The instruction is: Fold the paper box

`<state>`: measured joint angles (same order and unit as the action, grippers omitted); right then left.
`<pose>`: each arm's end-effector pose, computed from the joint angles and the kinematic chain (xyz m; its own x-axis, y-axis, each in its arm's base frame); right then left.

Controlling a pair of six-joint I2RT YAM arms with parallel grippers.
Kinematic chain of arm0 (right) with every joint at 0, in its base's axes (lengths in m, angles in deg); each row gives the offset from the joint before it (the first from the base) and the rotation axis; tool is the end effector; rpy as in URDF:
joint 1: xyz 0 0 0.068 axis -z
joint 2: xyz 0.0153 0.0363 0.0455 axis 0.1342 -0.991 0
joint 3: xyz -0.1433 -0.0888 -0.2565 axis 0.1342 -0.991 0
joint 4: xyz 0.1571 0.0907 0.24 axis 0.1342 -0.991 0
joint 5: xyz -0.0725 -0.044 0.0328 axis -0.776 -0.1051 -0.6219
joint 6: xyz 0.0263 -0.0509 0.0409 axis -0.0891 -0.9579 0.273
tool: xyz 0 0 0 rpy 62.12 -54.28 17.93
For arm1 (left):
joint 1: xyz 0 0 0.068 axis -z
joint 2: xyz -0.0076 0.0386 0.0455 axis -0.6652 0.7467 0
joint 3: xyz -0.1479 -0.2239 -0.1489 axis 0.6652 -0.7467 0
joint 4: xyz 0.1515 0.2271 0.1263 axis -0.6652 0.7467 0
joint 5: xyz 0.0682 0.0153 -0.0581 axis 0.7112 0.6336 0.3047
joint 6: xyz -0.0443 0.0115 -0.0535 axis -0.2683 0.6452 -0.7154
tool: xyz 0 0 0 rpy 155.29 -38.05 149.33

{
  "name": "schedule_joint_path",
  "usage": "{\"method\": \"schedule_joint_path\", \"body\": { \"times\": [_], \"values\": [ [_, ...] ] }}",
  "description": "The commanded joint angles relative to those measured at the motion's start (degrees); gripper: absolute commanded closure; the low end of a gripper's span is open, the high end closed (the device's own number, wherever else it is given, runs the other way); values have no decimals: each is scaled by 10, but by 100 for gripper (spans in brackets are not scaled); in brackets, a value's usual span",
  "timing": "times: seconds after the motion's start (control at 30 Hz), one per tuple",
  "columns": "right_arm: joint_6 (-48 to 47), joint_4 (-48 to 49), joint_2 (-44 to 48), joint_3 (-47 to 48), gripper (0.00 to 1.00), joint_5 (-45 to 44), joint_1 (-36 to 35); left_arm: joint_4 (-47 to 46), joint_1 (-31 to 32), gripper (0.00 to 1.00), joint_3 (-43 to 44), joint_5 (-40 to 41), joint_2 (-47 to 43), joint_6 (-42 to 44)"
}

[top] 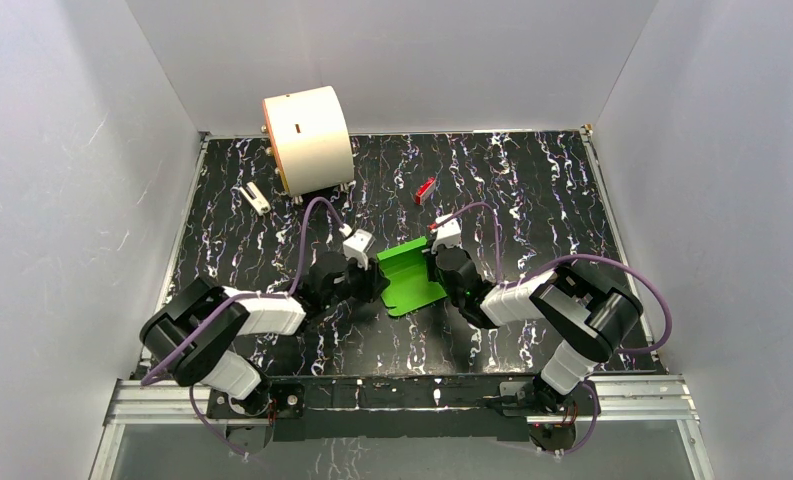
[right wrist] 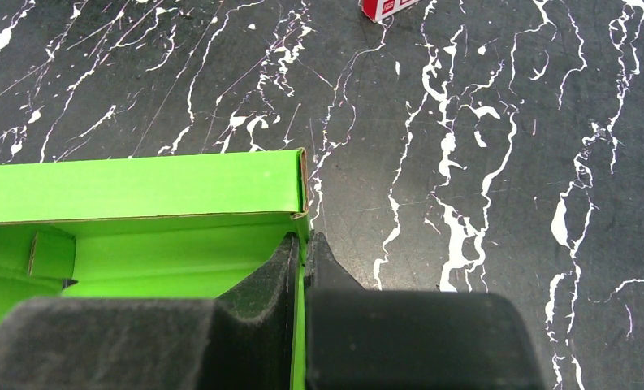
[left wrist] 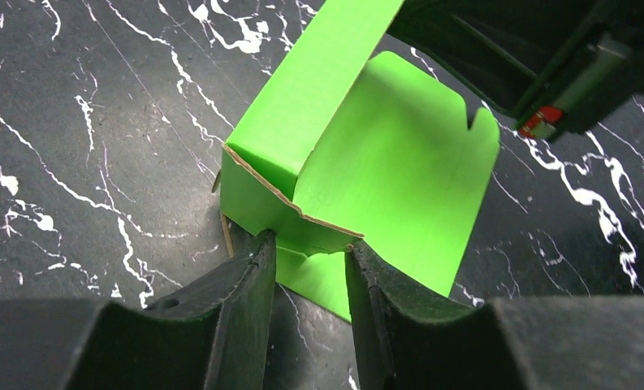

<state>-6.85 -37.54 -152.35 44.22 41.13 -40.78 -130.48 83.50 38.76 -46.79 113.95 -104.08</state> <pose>0.2407 0.2307 0.1410 -0.2575 -0.0507 -0.9650 -0.3152 0.9484 0.0342 0.2232 -0.2070 0.1495 -0.4146 -0.0049 -0.9100 0.6408 0.7084 -0.2958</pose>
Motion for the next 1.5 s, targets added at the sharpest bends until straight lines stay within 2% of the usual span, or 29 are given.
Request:
{"method": "schedule_joint_path", "body": {
  "times": [0.0,0.2,0.37,0.5,0.63,0.73,0.93,1.07,1.17,1.47],
  "values": [
    [20,-12,-7,16,98,10,-7,-9,8,67,44,36,25,-30],
    [22,-12,-7,9,97,3,-6,1,8,67,46,42,22,-49],
    [25,-12,-13,13,95,5,-6,23,8,62,62,79,26,-51],
    [27,-20,-15,14,94,-3,-6,43,8,53,73,70,31,-56],
    [24,-23,-5,11,93,-9,-6,70,8,42,49,91,-35,-51],
    [16,-23,-5,13,93,-13,-6,89,6,38,36,100,-86,-30],
    [5,-28,-3,12,93,-15,-5,74,-10,39,0,124,-167,-7],
    [-4,-29,2,12,93,-12,-4,48,-78,43,-26,92,-183,-34],
    [-9,-28,4,13,93,-6,-2,19,-127,49,-36,39,-168,-56],
    [-22,-25,5,16,94,14,-3,10,-149,55,-2,12,-85,-36]
  ]
}}
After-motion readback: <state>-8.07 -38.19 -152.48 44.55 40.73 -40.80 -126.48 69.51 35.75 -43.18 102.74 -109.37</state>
